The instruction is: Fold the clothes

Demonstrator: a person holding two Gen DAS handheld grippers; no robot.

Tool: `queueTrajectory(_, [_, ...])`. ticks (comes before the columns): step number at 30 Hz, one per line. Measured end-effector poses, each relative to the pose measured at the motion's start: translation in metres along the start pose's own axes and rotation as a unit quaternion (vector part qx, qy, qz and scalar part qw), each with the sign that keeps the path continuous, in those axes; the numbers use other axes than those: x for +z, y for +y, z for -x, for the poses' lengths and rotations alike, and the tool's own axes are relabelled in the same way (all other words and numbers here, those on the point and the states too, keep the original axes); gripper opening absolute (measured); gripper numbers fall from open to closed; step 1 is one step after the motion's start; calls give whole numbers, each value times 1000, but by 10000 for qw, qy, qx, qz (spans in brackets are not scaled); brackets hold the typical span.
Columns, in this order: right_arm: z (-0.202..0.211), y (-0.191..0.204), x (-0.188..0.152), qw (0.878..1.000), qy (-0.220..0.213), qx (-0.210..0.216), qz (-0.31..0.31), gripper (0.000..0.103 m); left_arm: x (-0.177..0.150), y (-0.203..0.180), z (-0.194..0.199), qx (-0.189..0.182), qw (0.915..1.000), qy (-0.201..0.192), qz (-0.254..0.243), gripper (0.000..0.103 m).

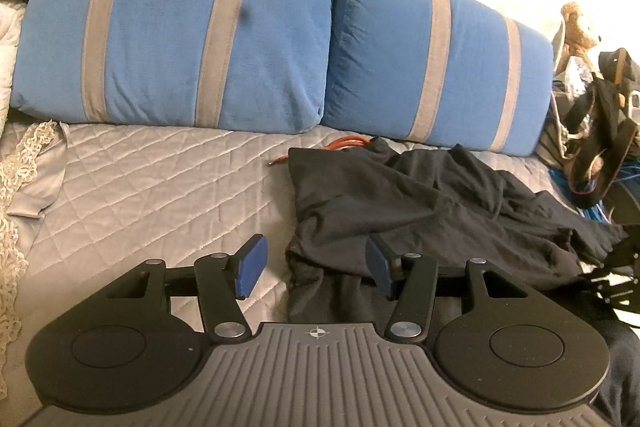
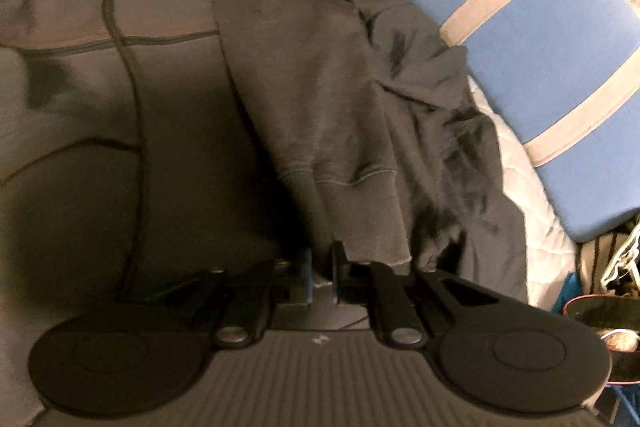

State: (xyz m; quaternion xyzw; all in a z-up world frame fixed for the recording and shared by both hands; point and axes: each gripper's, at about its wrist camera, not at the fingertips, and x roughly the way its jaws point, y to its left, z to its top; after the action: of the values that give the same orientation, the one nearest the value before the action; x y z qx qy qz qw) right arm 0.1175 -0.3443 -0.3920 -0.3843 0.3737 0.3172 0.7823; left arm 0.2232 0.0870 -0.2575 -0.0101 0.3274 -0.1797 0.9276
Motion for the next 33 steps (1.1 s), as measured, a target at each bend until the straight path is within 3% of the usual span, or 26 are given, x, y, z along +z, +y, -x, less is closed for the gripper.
queueTrajectory(3, [4,4,-1,9997,-34,244,-5,9,0,-3,-1,-12,10000,51,55,54])
queueTrajectory(4, [3,5,-1,9999,-31,156,-7,30,0,-4,-1,-18,10000,68,61,54])
queueTrajectory(5, [4,4,-1,10000,-33,66,-21,33,0,-6,-1,-25,10000,76,52,54])
queueTrajectory(9, [22,-16,-13,9962,-373,-302,-722,79,-1,-12,4,-34,10000,81,-33,54])
queueTrajectory(10, [28,-23,-17,9938,-464,-381,-940,82,-2,-12,5,-24,10000,76,-52,55])
queueTrajectory(13, [44,-45,-38,9802,-586,-441,-1839,82,-2,-14,9,6,9999,61,-109,64])
queueTrajectory(20, [68,-83,-108,9320,-728,-756,-3468,83,6,-15,21,127,9994,22,-332,65])
queueTrajectory(23, [78,-90,-130,9129,-819,-1017,-3868,91,17,-15,28,306,9973,-7,-669,65])
queueTrajectory(29, [94,-103,-151,8775,-1140,-1283,-4478,100,81,-3,63,947,9876,-496,-1149,65])
queueTrajectory(33, [106,-119,-164,8418,-1403,-1531,-4983,103,139,-6,108,1208,9787,-1122,-1227,66])
